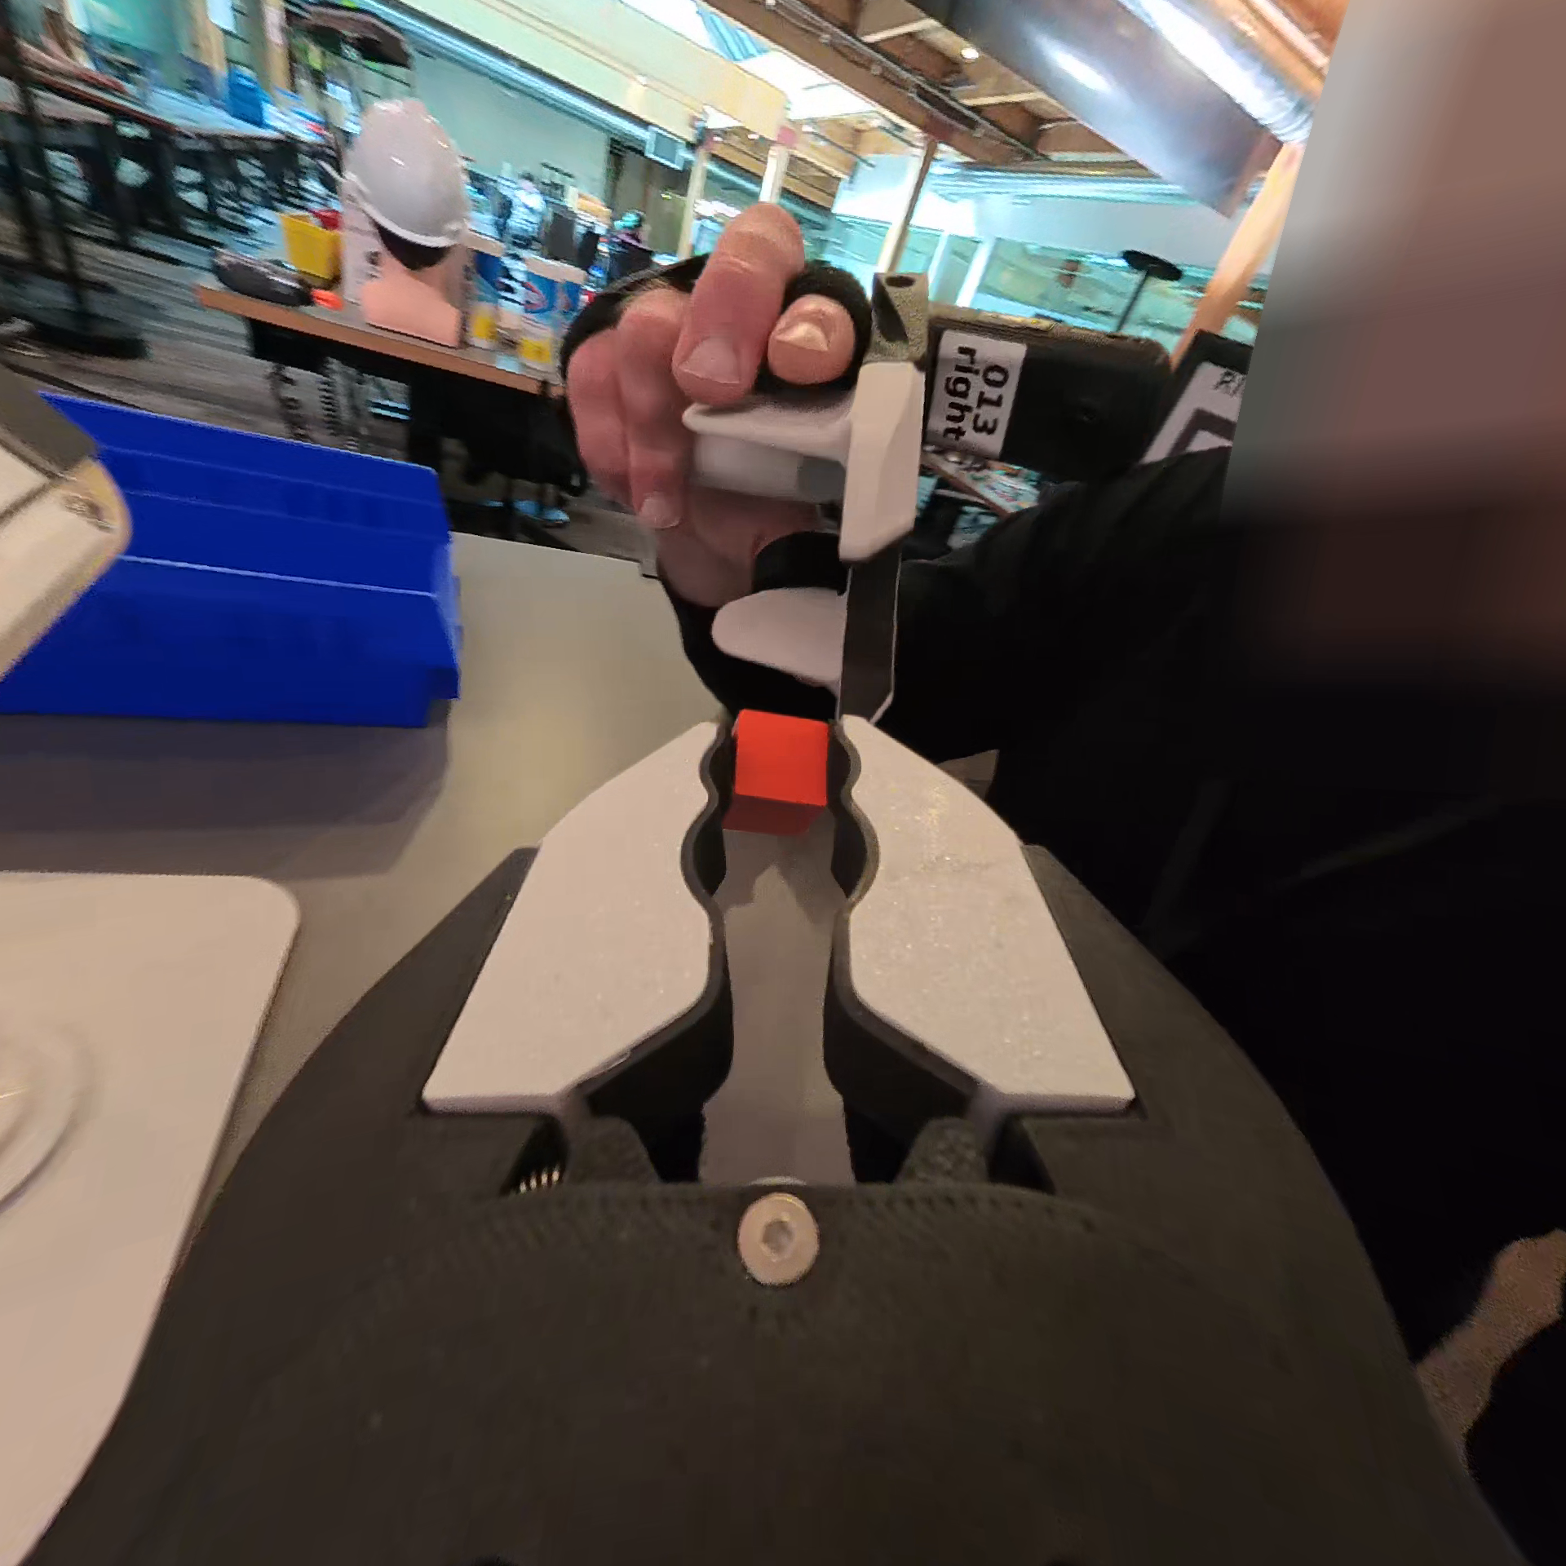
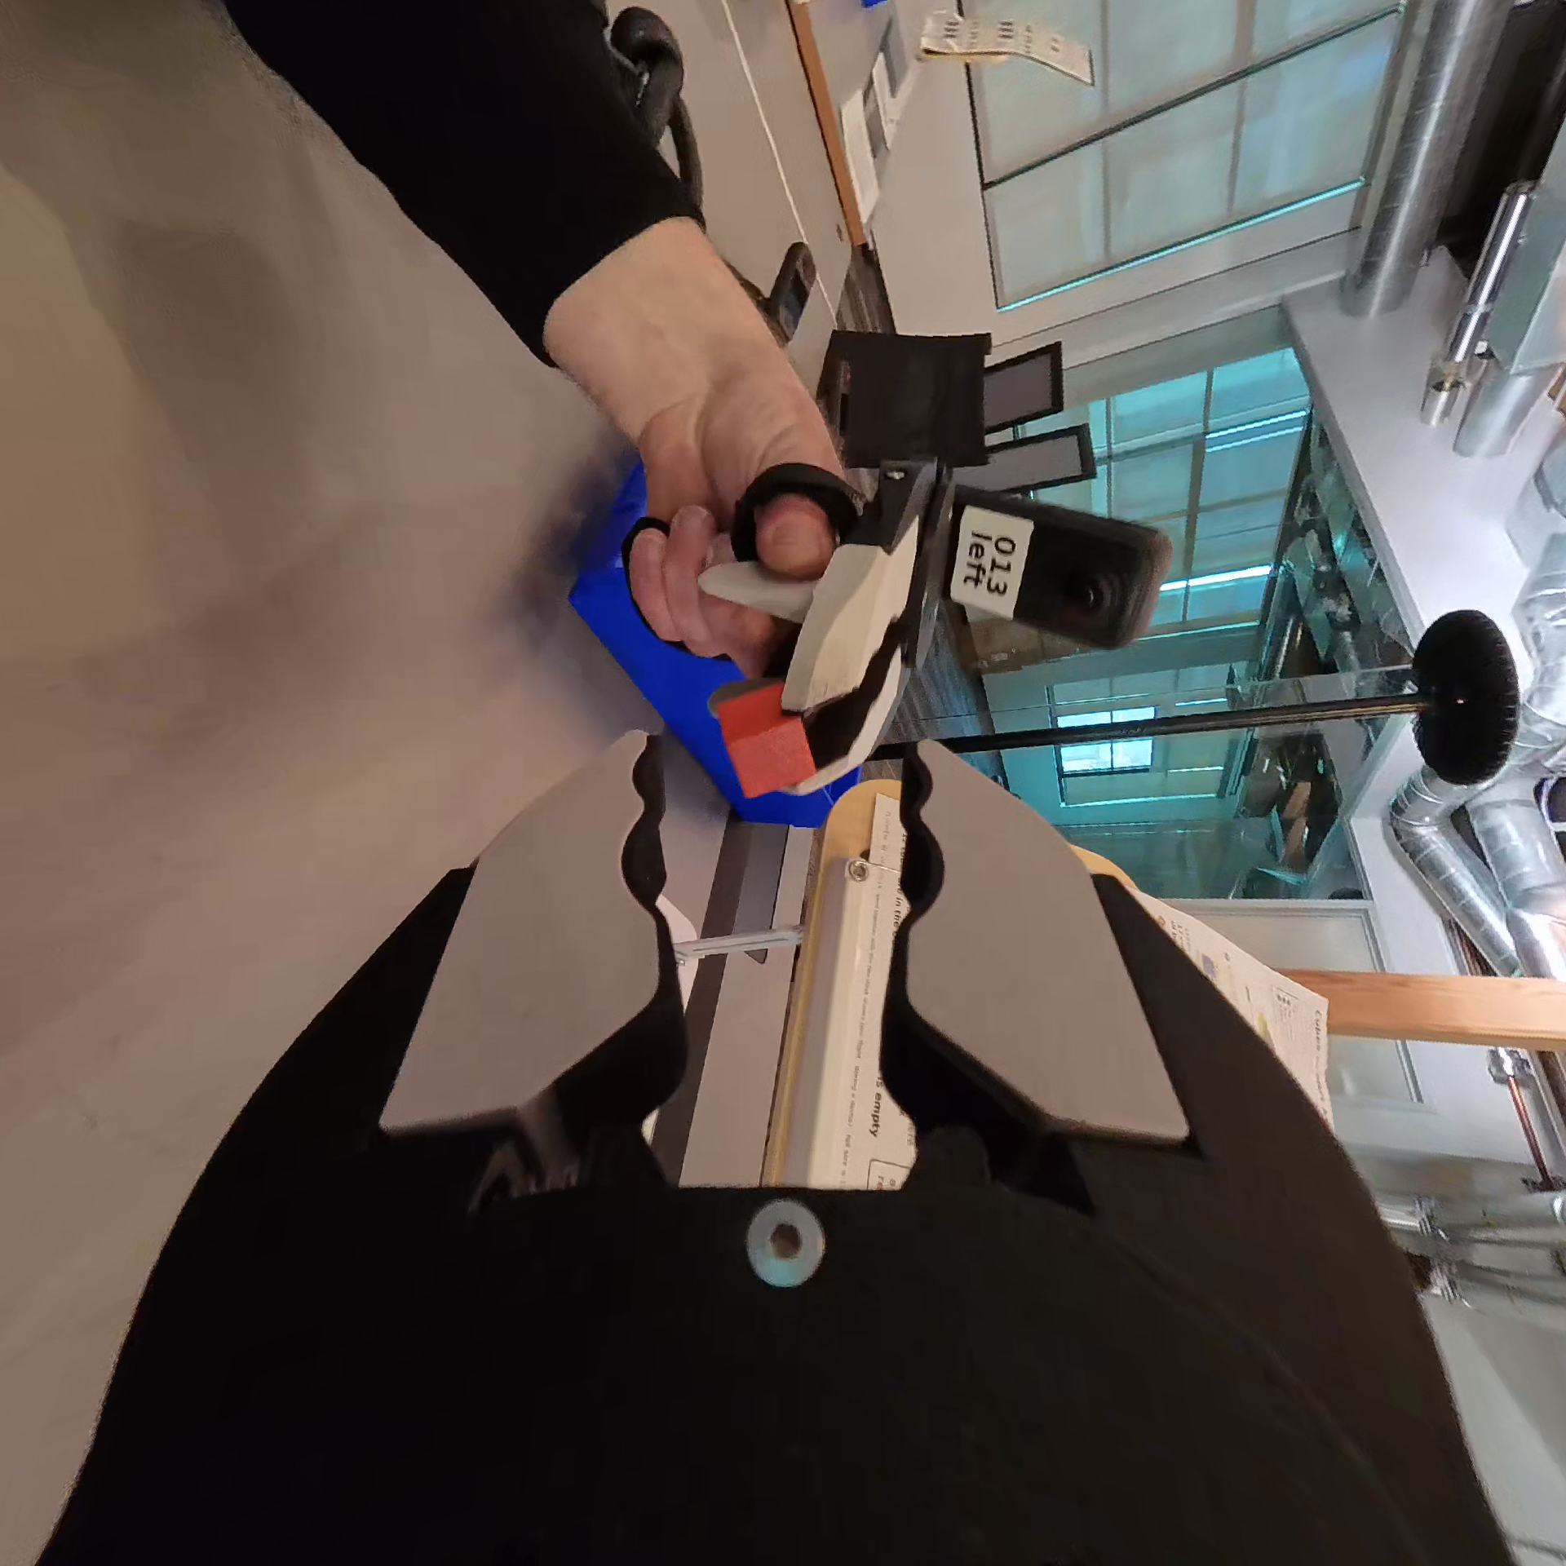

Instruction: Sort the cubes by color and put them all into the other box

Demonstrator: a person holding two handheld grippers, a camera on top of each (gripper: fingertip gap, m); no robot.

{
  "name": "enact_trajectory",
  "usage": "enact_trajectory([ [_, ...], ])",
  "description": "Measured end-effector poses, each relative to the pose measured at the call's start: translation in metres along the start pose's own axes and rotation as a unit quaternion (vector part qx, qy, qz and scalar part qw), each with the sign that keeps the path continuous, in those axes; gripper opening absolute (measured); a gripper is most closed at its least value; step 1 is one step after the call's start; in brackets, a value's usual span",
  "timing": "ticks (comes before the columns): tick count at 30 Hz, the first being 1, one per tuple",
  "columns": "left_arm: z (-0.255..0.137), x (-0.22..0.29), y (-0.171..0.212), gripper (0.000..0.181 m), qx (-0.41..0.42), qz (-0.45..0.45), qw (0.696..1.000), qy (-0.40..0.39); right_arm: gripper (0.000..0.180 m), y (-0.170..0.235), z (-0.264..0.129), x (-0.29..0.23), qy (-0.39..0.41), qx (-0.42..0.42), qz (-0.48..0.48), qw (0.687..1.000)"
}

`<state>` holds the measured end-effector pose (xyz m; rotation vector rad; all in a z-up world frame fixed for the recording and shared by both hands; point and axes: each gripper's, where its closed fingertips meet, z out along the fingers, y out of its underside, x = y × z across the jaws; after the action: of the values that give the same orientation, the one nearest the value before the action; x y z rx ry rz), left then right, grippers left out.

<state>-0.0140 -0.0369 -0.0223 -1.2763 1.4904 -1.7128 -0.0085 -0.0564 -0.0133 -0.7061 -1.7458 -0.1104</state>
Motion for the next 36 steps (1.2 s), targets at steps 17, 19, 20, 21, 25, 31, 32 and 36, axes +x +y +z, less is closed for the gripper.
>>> enact_trajectory([
  [17,0.038,0.019,0.017,0.020,-0.004,-0.022,0.995,0.097,0.024,0.006,0.012,-0.037,-0.083,-0.009,-0.005,0.996],
  [19,0.039,0.019,0.017,0.020,-0.004,-0.026,0.994,0.104,0.023,0.005,0.012,-0.038,-0.084,-0.012,-0.008,0.996],
  [20,0.039,0.020,0.018,0.020,-0.005,-0.029,0.994,0.108,0.023,0.005,0.012,-0.039,-0.087,-0.014,-0.007,0.996],
  [21,0.039,0.019,0.018,0.020,-0.002,-0.028,0.994,0.108,0.023,0.006,0.013,-0.039,-0.084,-0.017,-0.008,0.996],
  [25,0.033,0.018,0.007,0.035,0.022,-0.023,0.995,0.097,0.023,0.004,0.009,-0.031,-0.066,-0.011,0.000,0.998],
  [31,-0.003,0.007,-0.012,0.007,0.035,0.053,0.998,0.003,0.023,0.047,-0.017,0.002,-0.021,-0.066,0.043,0.997],
  [32,-0.012,0.005,-0.018,0.000,0.048,0.066,0.997,-0.015,0.023,0.063,-0.027,0.011,-0.006,-0.083,0.056,0.995],
  [36,-0.040,-0.001,-0.031,0.000,0.045,0.106,0.989,-0.094,0.023,0.140,-0.076,0.046,0.062,-0.156,0.150,0.974],
])
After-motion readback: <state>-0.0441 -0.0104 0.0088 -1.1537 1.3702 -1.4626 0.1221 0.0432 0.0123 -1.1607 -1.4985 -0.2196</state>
